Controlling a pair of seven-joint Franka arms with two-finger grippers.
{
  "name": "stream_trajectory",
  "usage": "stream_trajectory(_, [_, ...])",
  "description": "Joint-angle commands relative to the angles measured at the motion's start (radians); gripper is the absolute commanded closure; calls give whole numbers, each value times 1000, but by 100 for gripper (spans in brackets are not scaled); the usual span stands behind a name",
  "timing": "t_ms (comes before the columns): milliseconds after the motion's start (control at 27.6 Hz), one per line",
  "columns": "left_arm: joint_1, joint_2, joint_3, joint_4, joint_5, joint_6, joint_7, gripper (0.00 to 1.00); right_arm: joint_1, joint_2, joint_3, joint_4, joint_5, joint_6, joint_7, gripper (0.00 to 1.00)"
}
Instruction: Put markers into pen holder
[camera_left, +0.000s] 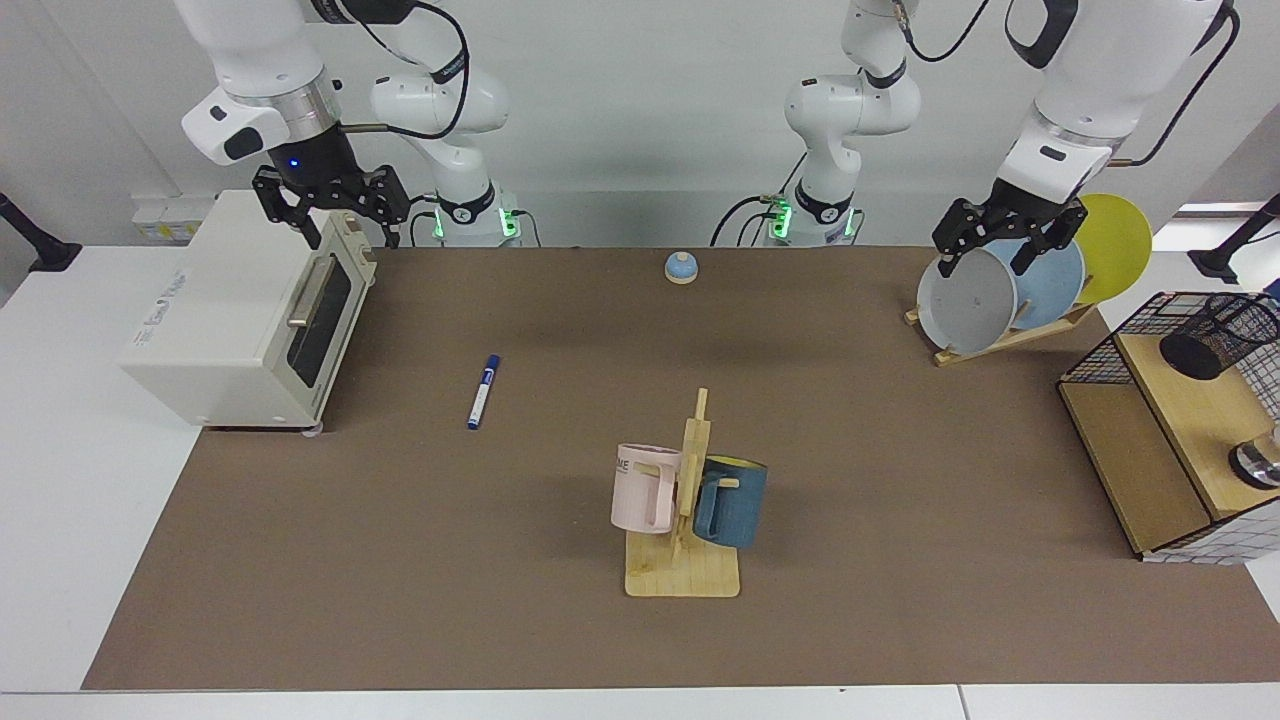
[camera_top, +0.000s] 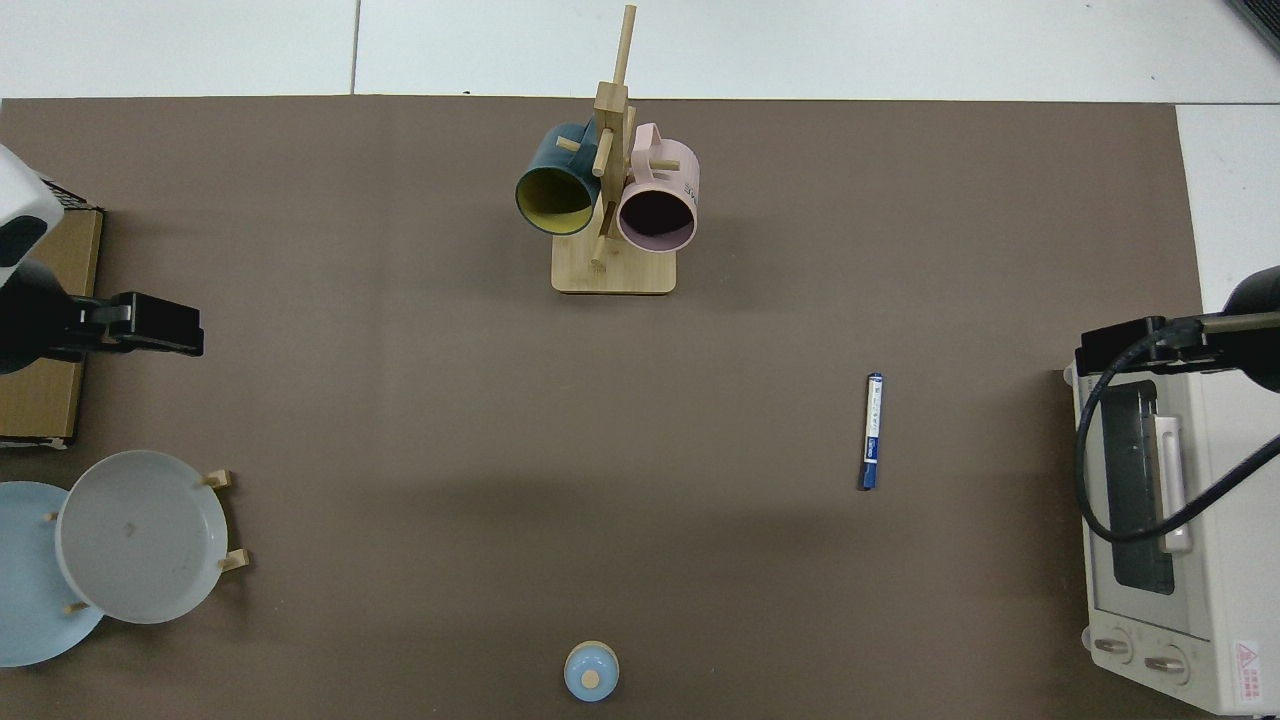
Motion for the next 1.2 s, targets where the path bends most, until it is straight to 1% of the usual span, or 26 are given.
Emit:
stream_trajectory(0, [12, -3, -8, -4, 15, 5, -4, 0, -20, -32, 6, -46, 11, 32, -36, 0])
stream_trajectory(254, [11, -4, -8, -12, 15, 5, -5, 0, -19, -32, 8, -51, 23, 33, -35, 0])
stream_trajectory(544, [9, -3, -8, -15, 15, 5, -4, 0, -6, -22, 8, -84, 24, 64, -23, 0])
stream_trajectory(726, [9, -12, -8, -35, 15, 5, 1, 0, -2, -20, 11, -144, 29, 150, -18, 0])
stream_trajectory(907, [12, -15, -7, -46, 7, 7, 2, 0, 15, -17, 11, -195, 29, 194, -16, 0])
stream_trajectory(1052, [17, -17, -7, -58, 7, 11, 2, 0, 30, 18, 11, -221, 29, 269, -16, 0])
stream_trajectory(1161, [17, -17, -7, -67, 6, 11, 4, 0, 55, 60, 11, -221, 29, 282, 2, 0])
